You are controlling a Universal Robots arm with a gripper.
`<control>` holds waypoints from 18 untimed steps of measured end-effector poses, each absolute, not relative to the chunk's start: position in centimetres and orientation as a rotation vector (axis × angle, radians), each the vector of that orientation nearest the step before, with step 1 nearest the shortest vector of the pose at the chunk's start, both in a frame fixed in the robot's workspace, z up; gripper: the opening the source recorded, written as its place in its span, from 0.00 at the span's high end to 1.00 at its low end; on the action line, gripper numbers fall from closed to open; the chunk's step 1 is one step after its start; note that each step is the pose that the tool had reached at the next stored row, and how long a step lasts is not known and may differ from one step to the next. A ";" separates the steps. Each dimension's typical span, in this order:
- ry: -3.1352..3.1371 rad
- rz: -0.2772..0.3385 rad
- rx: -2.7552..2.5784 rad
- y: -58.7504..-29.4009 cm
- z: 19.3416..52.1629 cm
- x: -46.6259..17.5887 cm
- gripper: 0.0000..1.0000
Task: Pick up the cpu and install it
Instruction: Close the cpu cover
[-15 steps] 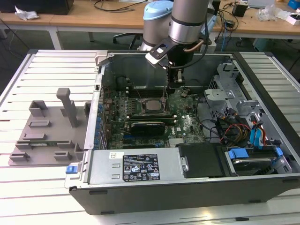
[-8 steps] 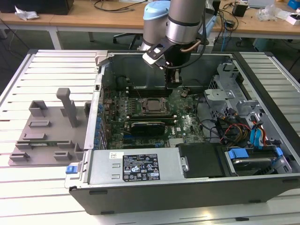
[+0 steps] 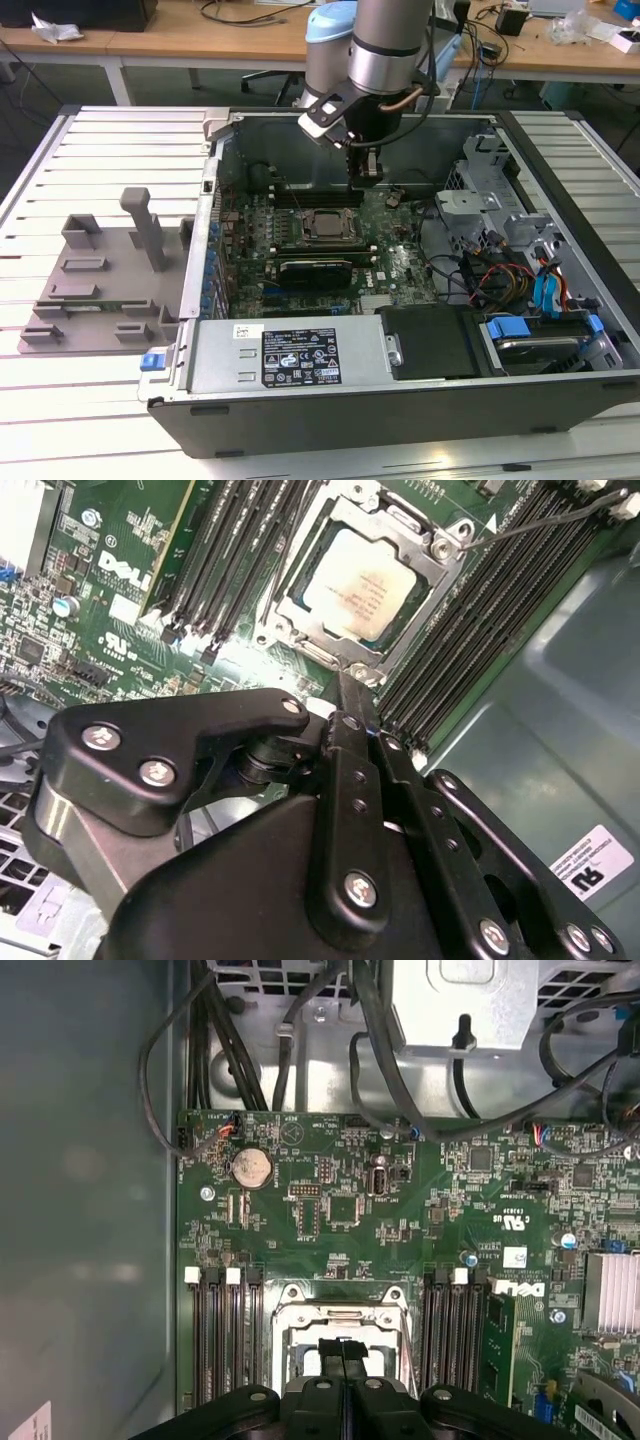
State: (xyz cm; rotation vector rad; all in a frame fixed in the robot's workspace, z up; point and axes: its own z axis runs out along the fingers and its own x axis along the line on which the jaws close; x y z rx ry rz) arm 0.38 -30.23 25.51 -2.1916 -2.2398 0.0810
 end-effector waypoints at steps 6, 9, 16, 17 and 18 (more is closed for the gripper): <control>-2.240 0.081 -2.192 -30.2 25.5 -0.1 0.89; -2.240 0.081 -2.192 -30.2 25.4 -0.3 0.89; -2.240 0.081 -2.192 -30.2 25.3 -0.7 0.89; -2.240 0.080 -2.192 -30.2 25.3 -0.7 0.89; -2.240 0.081 -2.192 -30.2 25.3 -0.8 0.89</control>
